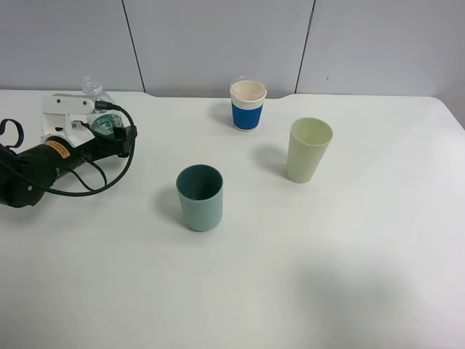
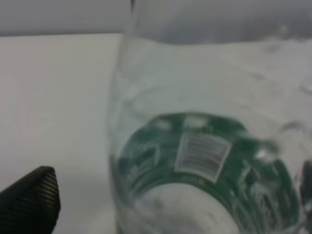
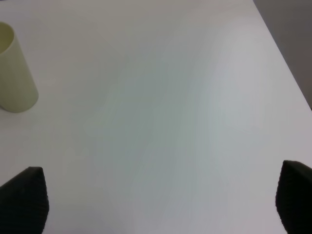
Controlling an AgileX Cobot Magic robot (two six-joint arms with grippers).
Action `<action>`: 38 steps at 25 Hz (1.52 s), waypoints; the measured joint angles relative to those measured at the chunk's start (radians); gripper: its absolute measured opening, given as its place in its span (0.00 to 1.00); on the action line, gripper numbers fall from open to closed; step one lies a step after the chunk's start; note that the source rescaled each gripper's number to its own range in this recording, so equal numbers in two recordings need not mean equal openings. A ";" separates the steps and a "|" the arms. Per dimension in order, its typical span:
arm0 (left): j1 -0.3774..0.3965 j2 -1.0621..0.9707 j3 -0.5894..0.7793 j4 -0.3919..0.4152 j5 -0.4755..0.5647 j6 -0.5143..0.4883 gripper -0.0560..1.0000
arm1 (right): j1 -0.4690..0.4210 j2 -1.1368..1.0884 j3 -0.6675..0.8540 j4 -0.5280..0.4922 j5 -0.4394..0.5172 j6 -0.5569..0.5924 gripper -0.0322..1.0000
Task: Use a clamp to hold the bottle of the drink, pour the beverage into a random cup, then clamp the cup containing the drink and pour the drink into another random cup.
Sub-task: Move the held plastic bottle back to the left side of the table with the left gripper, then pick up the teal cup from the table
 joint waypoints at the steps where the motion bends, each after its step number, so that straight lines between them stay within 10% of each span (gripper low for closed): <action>1: 0.000 -0.007 0.008 -0.001 0.000 0.000 0.99 | 0.000 0.000 0.000 0.000 0.000 0.000 0.78; 20: 0.000 -0.549 0.443 -0.075 0.032 0.010 0.99 | 0.000 0.000 0.000 0.000 0.000 0.000 0.78; 38: 0.000 -1.400 0.347 -0.143 0.685 0.053 0.99 | 0.000 0.000 0.000 0.000 0.000 0.000 0.78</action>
